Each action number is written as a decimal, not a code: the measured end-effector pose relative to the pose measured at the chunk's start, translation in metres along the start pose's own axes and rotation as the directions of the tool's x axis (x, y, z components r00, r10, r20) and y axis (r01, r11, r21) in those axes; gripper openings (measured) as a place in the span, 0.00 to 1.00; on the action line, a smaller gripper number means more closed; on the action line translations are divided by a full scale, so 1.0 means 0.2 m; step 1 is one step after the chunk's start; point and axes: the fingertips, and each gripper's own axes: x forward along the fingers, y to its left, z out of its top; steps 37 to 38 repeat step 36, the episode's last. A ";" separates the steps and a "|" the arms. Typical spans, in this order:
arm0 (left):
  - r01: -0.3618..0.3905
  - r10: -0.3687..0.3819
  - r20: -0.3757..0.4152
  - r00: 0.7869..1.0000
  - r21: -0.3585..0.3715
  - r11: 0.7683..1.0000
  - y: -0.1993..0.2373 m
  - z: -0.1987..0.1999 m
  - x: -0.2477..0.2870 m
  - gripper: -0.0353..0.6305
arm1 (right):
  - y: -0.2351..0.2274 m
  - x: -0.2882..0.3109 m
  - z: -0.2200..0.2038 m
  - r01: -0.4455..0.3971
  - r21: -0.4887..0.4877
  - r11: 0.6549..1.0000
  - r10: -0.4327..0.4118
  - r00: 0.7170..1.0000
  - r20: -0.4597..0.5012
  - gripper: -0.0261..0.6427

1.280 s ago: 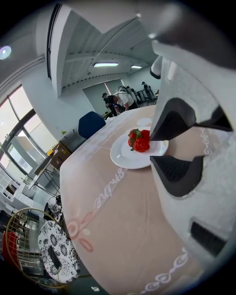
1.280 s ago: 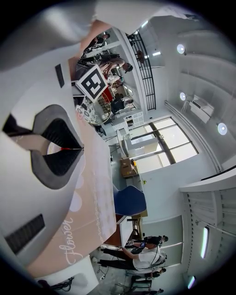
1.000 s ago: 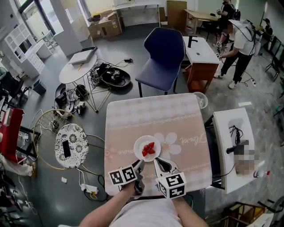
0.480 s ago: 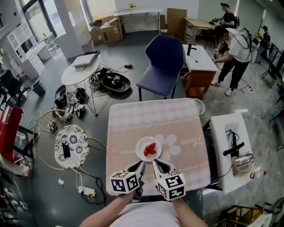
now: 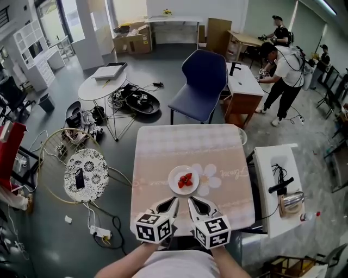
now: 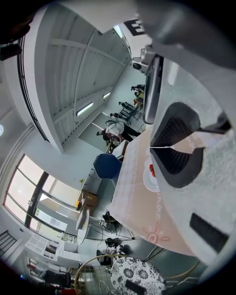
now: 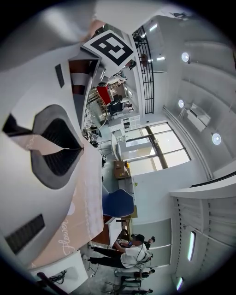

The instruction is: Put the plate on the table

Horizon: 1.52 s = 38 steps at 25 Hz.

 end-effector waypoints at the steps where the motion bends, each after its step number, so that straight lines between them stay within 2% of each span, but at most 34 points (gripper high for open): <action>1: 0.004 -0.004 0.004 1.000 0.006 1.000 -0.01 0.00 -0.02 0.07 | 0.02 -0.01 0.00 0.003 0.001 1.000 -0.003 1.000 0.002 0.05; 10: 0.042 -0.042 0.004 0.999 0.109 0.993 -0.06 -0.02 -0.16 0.06 | 0.18 -0.09 -0.02 0.009 0.000 1.000 -0.009 1.000 0.020 0.04; 20: 0.052 -0.053 0.002 0.999 0.162 0.985 -0.09 -0.04 -0.26 0.06 | 0.28 -0.16 -0.06 0.032 -0.018 0.999 -0.031 0.999 0.032 0.04; 38: 0.087 -0.084 -0.023 0.996 0.187 0.978 -0.14 -0.13 -0.35 0.06 | 0.37 -0.25 -0.10 0.077 -0.017 0.997 -0.076 0.996 0.046 0.04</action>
